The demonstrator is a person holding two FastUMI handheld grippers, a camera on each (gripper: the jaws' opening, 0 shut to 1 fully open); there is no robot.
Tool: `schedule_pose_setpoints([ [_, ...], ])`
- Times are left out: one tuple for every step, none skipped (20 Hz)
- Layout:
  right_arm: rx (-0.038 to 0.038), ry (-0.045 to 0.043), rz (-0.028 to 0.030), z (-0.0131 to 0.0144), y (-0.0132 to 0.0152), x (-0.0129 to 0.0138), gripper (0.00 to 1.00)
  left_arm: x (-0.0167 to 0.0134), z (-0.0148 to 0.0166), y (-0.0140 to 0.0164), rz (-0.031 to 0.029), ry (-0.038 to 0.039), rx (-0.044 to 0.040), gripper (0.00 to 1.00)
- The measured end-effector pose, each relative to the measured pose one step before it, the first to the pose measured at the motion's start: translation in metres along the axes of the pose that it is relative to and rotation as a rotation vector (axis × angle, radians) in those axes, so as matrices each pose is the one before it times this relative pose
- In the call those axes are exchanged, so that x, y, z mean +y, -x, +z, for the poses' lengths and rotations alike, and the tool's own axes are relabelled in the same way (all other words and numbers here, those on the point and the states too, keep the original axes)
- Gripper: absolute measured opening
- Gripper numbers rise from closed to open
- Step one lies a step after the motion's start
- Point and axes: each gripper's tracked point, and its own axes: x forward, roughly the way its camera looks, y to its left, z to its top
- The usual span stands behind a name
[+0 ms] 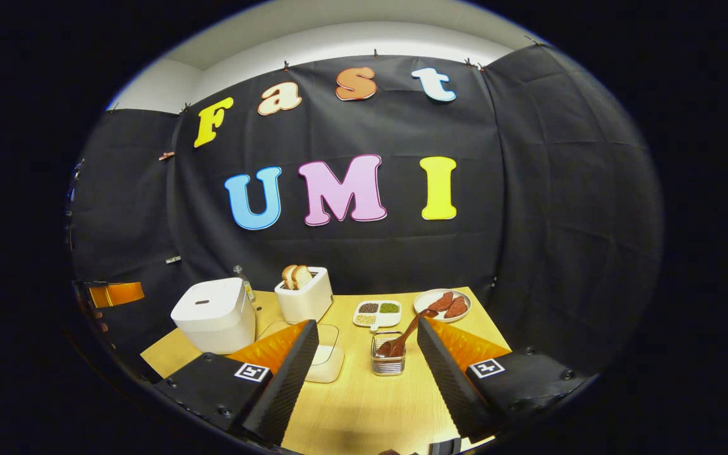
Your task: Close the left gripper, press the button to open the rice cooker; take a wooden spoon from the chopstick holder with the right hand, scoop a spoonful of rice and pour it into the rice cooker, then put the wooden spoon back into the chopstick holder.
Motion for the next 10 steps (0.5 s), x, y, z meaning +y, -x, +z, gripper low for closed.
schedule_pose_setpoints([
  [-0.0157, 0.00995, -0.00978, -0.0005, 0.01098, 0.00624, 0.99, -0.00156, 0.00074, 0.00779, -0.02512, -0.01818, -0.02177, 0.95],
  [-0.0028, 0.01095, -0.00984, -0.00294, 0.01069, 0.0042, 0.98, -0.00224, -0.00207, 0.00597, -0.02686, -0.00978, -0.0109, 0.95],
  [0.00229, 0.00472, -0.0014, -0.00433, 0.0105, 0.00601, 0.98, -0.00098, -0.00686, 0.00618, -0.0161, -0.00613, 0.00424, 0.95],
  [0.0029, -0.00484, 0.00274, -0.00162, 0.00988, 0.00709, 0.98, 0.00131, -0.00355, 0.0058, -0.00575, 0.00188, 0.00223, 0.95],
  [-0.0016, -0.0106, 0.00365, 0.00049, 0.0084, 0.00608, 0.98, -0.00053, -0.00013, 0.00315, -0.00928, 0.00985, -0.00032, 0.95],
  [-0.0066, -0.00657, 0.00055, 0.00071, 0.00736, 0.00481, 0.98, -0.00117, 0.00037, 0.0045, -0.01, 0.01202, -0.00457, 0.95],
  [-0.00468, 0.00107, -0.00748, 0.00074, 0.00621, 0.00135, 0.98, 0.00033, 0.00024, 0.00299, -0.00801, 0.00789, -0.00685, 0.95],
  [-0.00563, 0.00443, -0.00806, 0.00018, 0.00473, 0.00061, 0.98, 0.00086, -0.00097, 0.00257, -0.00603, 0.00103, -0.00456, 0.95],
  [-0.00243, 0.00124, -0.00649, -0.00107, 0.0042, 0.00192, 0.98, 0.00132, -0.00269, 0.0017, -0.00692, -0.0056, 0.00041, 0.95],
  [-0.0031, -0.00582, -0.00233, -0.00012, 0.00346, 0.00247, 0.98, 0.00224, -0.00221, 0.00116, 0.00152, -0.00817, 0.0043, 0.95],
])
